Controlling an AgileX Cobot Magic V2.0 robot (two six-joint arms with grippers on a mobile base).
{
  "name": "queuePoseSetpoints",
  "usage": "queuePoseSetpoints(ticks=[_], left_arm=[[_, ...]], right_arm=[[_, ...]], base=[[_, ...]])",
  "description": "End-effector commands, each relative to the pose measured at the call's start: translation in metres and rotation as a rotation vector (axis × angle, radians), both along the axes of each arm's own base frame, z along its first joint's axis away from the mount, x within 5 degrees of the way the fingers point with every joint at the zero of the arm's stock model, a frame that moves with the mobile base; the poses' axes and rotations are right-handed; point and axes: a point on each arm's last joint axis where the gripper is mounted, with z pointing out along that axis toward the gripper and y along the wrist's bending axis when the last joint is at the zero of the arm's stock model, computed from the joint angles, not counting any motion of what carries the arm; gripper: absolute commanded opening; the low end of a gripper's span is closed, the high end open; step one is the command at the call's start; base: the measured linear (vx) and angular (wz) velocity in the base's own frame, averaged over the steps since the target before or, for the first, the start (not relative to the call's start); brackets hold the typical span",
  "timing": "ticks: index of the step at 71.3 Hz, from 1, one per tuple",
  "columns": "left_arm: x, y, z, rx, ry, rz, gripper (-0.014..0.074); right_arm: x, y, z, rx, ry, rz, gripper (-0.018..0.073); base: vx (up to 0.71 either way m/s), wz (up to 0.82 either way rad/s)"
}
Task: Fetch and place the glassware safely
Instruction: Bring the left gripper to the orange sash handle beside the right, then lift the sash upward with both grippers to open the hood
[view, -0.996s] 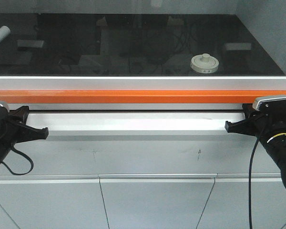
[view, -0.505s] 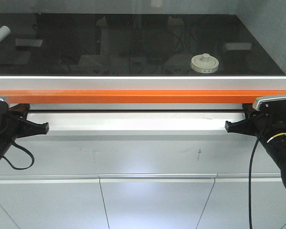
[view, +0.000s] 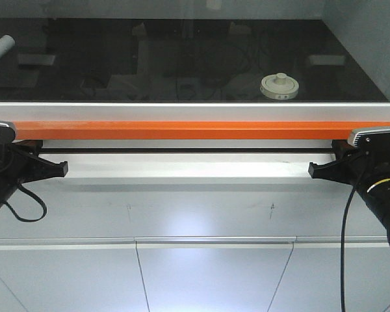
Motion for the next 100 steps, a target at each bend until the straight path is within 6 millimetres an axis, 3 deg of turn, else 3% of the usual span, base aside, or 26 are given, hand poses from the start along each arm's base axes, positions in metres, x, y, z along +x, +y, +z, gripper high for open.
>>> queuePoseSetpoints(ticks=[1,27,55,75,100], left_arm=[[0.008,0.0,0.062,-0.014,-0.336,0.004,-0.0007],[-0.008,0.0,0.099,-0.018,-0.451,0.003,-0.0007],[-0.02,0.0,0.134,-0.019,-0.514,0.003,-0.0007],[-0.013,0.0,0.184,-0.02,-0.519,0.003,-0.0007],[-0.021,0.0,0.251,-0.021,-0.588,0.002,-0.0007]], right_arm=[[0.001,-0.001,0.047,0.006,-0.251,0.005,-0.0001],[0.0,-0.001,0.072,-0.005,-0.286,0.0,-0.0001],[0.002,-0.002,0.122,-0.026,-0.353,-0.009,-0.0001],[0.001,-0.003,0.161,-0.035,-0.401,-0.021,-0.0001],[-0.004,-0.005,0.213,-0.049,-0.457,-0.039,-0.0001]], base=[[0.0,0.0],[0.0,0.0],[0.0,0.0],[0.0,0.0],[0.0,0.0]])
